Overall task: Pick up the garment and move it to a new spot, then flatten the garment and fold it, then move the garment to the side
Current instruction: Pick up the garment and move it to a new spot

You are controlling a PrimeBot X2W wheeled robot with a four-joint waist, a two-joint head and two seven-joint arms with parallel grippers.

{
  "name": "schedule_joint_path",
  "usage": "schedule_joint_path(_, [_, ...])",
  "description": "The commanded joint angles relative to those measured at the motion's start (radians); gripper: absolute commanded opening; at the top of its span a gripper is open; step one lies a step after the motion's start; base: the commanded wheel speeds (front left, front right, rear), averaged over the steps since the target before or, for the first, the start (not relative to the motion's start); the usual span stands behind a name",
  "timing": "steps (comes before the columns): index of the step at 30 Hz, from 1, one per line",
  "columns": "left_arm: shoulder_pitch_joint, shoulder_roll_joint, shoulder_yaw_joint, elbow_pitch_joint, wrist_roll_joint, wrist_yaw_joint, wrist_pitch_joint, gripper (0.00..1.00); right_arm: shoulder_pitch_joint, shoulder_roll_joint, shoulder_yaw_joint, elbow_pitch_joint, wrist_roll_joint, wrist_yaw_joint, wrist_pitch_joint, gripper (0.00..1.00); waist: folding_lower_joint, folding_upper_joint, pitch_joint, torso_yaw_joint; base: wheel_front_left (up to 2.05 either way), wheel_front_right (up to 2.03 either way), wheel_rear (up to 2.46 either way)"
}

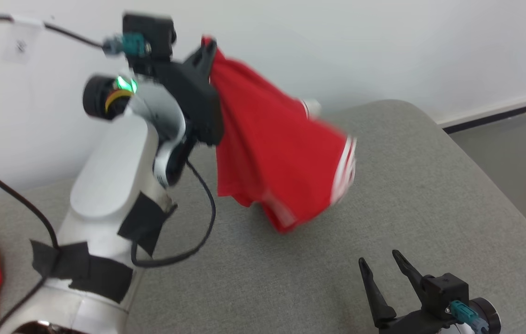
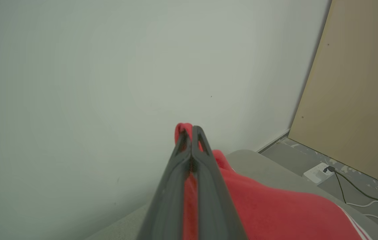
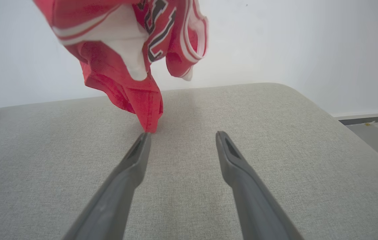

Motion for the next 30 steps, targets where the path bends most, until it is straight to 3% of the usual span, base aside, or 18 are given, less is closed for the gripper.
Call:
schedule_joint_path(1, [0.024,0.006,-0.001,0.007,0.005,0.011,-0.013,0.0,-0.002,0.0,-0.001,0.002,0.007,-0.002,-0.004,1.0,0.0001,0.0001,0.021,-0.021,0.0,0.0,0.0])
schedule_joint_path(4, [0.081,0.013,-0.013,0.029,0.017,0.032,-0.032,0.0,0.007,0.0,-0.008,0.005,0.01,-0.002,-0.007,1.0,0.0001,0.0001,0.031,-0.01,0.0,0.0,0.0])
schedule_joint_path(10, [0.21,0.033,-0.032,0.08,0.021,0.033,-0.069,0.0,0.021,0.0,-0.023,0.008,0.004,-0.002,-0.005,1.0,0.0001,0.0001,0.026,0.039,0.0,0.0,0.0])
schedule_joint_path(11, [0.23,0.036,-0.037,0.081,0.025,0.033,-0.09,0.28,0.024,0.0,-0.022,0.008,0.003,-0.002,-0.004,1.0,0.0001,0.0001,0.024,0.047,0.0,0.0,0.0])
schedule_joint_path(12, [0.254,0.038,-0.044,0.083,0.031,0.03,-0.111,0.72,0.026,0.0,-0.022,0.009,0.003,-0.002,-0.003,1.0,0.0001,0.0001,0.019,0.057,0.0,0.0,0.0])
schedule_joint_path(13, [0.278,0.041,-0.045,0.086,0.03,0.028,-0.135,1.0,0.028,0.0,-0.021,0.01,0.004,-0.002,-0.002,1.0,0.0001,0.0001,0.015,0.065,0.0,0.0,0.0])
schedule_joint_path(24, [0.535,0.064,-0.009,0.006,0.002,0.034,-0.425,1.0,0.054,0.0,-0.035,0.007,0.01,-0.002,0.001,1.0,0.0001,0.0001,-0.037,0.148,0.0,0.0,0.0])
schedule_joint_path(26, [0.594,0.081,0.005,-0.055,0.017,0.045,-0.449,1.0,0.06,0.0,-0.046,0.005,0.008,-0.002,0.0,1.0,0.0001,0.0001,-0.046,0.162,0.0,0.0,0.0])
schedule_joint_path(30, [0.785,0.105,0.093,-0.32,0.061,0.077,-0.457,1.0,0.076,0.0,-0.072,0.005,0.009,-0.002,-0.017,1.0,0.0001,0.0001,-0.065,0.194,0.0,0.0,0.0])
